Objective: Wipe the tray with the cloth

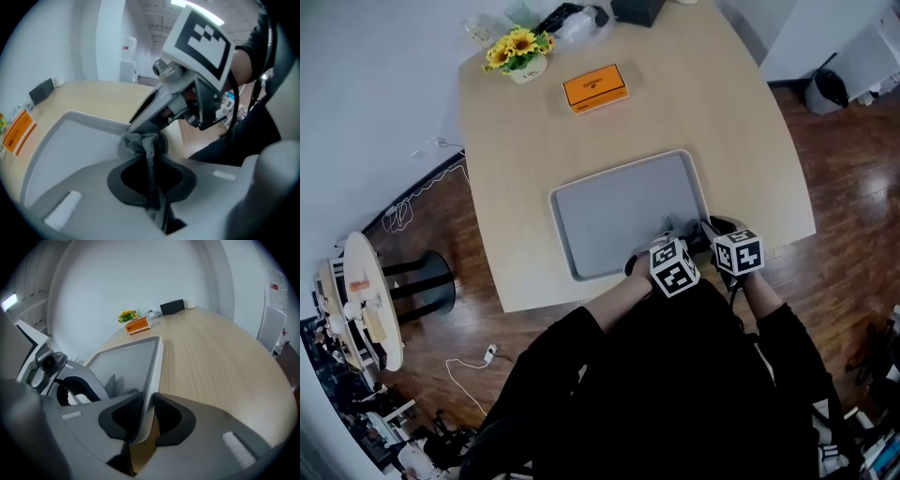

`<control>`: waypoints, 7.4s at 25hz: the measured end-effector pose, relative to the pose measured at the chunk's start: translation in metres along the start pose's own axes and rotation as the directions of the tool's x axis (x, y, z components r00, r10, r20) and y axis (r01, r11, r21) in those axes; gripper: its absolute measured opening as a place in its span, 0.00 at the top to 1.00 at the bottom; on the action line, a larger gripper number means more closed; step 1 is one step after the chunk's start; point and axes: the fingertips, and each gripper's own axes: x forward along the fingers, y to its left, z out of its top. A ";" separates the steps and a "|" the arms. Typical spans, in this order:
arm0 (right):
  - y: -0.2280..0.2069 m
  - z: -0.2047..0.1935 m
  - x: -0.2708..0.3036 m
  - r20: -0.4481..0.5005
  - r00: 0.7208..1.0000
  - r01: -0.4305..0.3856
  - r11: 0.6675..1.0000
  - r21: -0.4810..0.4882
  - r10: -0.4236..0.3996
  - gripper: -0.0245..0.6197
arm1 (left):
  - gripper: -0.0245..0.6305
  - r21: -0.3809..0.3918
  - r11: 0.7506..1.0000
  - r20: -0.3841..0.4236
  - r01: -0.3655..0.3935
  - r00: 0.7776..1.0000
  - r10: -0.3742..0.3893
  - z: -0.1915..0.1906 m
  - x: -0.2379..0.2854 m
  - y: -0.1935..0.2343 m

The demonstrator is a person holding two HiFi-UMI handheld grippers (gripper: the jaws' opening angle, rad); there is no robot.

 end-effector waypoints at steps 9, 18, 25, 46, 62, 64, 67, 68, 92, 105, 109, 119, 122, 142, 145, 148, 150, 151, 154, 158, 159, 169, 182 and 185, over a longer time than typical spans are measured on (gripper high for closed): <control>-0.003 -0.001 -0.003 -0.011 1.000 -0.017 1.000 0.001 0.017 0.83 | 0.96 -0.364 0.922 0.022 -0.130 0.989 0.148 -0.178 -0.120 0.026; 0.002 0.000 0.002 -0.004 1.000 -0.009 1.000 -0.002 0.009 0.83 | 0.96 0.010 0.994 -0.115 -0.111 0.987 0.112 -0.151 -0.092 0.019; 0.005 0.001 0.004 0.008 1.000 -0.024 1.000 0.008 0.024 0.83 | 0.96 0.229 0.973 -0.103 0.045 0.994 -0.021 -0.007 -0.008 0.010; 0.005 0.000 0.000 0.012 0.996 -0.091 0.996 0.002 0.091 0.81 | 0.96 0.014 0.948 -0.042 -0.319 0.947 0.319 0.027 -0.020 0.188; 0.005 0.000 0.002 -0.002 0.996 -0.087 0.996 0.028 0.088 0.81 | 0.96 0.022 0.980 -0.048 0.198 0.979 -0.197 -0.036 -0.033 0.046; 0.005 0.000 0.003 0.001 0.996 -0.087 0.996 0.030 0.087 0.81 | 0.96 -0.067 0.985 -0.021 0.161 0.986 -0.163 -0.032 -0.039 0.087; 0.003 0.000 0.003 0.005 0.996 -0.088 0.996 0.032 0.088 0.81 | 0.96 -0.140 0.988 -0.010 0.059 0.998 -0.061 -0.023 -0.045 0.146; 0.003 0.000 0.003 0.005 0.996 -0.089 0.995 0.034 0.089 0.81 | 0.96 -0.131 0.991 -0.019 0.016 1.000 -0.019 -0.020 -0.046 0.162; -0.002 -0.001 0.000 0.019 0.998 -0.058 0.994 0.089 0.057 0.81 | 0.96 0.045 0.992 -0.038 0.121 0.992 -0.120 -0.087 -0.059 0.007; 0.000 0.000 0.001 0.023 0.996 -0.087 0.991 0.097 0.085 0.81 | 0.96 -0.018 0.991 -0.057 -0.134 0.990 0.132 -0.057 -0.074 0.202; -0.002 0.001 0.001 0.023 0.996 -0.091 0.992 0.092 0.089 0.81 | 0.96 -0.002 0.971 -0.066 -0.238 0.969 0.237 -0.057 -0.078 0.219; -0.005 -0.001 0.000 0.022 0.997 -0.075 0.993 0.087 0.073 0.81 | 0.96 0.004 0.996 -0.026 -0.087 0.996 0.087 -0.096 -0.081 0.082; -0.005 -0.001 -0.001 0.022 0.997 -0.070 0.994 0.085 0.068 0.81 | 0.96 -0.010 0.999 -0.030 0.043 0.999 -0.044 -0.116 -0.083 0.031; -0.002 -0.001 0.001 0.017 0.999 -0.039 0.995 0.096 0.038 0.81 | 0.96 -0.047 0.932 -0.047 -0.360 0.932 0.358 -0.128 -0.119 0.214; -0.004 -0.001 -0.001 0.015 0.999 -0.030 0.995 0.096 0.029 0.82 | 0.96 -0.072 0.959 -0.011 -0.275 0.961 0.275 -0.132 -0.117 0.163; -0.005 0.004 -0.001 0.019 0.999 -0.029 0.995 0.092 0.027 0.82 | 0.96 -0.014 0.987 0.017 -0.159 0.987 0.159 -0.139 -0.113 0.095; -0.004 0.004 0.000 0.023 0.999 -0.024 0.995 0.092 0.022 0.82 | 0.96 0.008 0.994 0.016 -0.107 0.994 0.106 -0.147 -0.110 0.060; -0.004 0.003 0.000 0.024 1.000 -0.020 0.995 0.093 0.018 0.82 | 0.96 0.006 0.997 0.012 -0.074 0.997 0.074 -0.151 -0.109 0.045; -0.003 0.001 -0.001 0.021 1.000 -0.008 0.996 0.087 0.007 0.82 | 0.96 -0.020 0.999 -0.005 0.039 0.999 -0.039 -0.156 -0.105 0.017; -0.002 0.000 0.000 0.018 1.000 -0.005 0.996 0.090 0.003 0.82 | 0.96 0.017 0.994 -0.033 0.104 0.994 -0.103 -0.158 -0.106 0.025; -0.003 0.000 0.000 0.018 1.000 -0.005 0.996 0.093 0.003 0.82 | 0.96 0.028 0.996 -0.038 0.086 0.996 -0.085 -0.157 -0.106 0.038; -0.007 0.001 0.002 0.041 0.999 0.013 0.995 0.104 -0.017 0.82 | 0.96 -0.048 0.963 -0.078 -0.265 0.962 0.261 -0.166 -0.141 0.221; -0.006 -0.001 0.002 0.046 0.999 0.003 0.994 0.111 -0.008 0.82 | 0.96 -0.043 0.999 -0.062 -0.004 0.998 0.002 -0.198 -0.132 0.048; -0.007 -0.001 0.000 0.040 0.999 0.001 0.994 0.109 -0.005 0.82 | 0.96 -0.025 0.993 -0.097 0.115 0.988 -0.116 -0.207 -0.133 0.028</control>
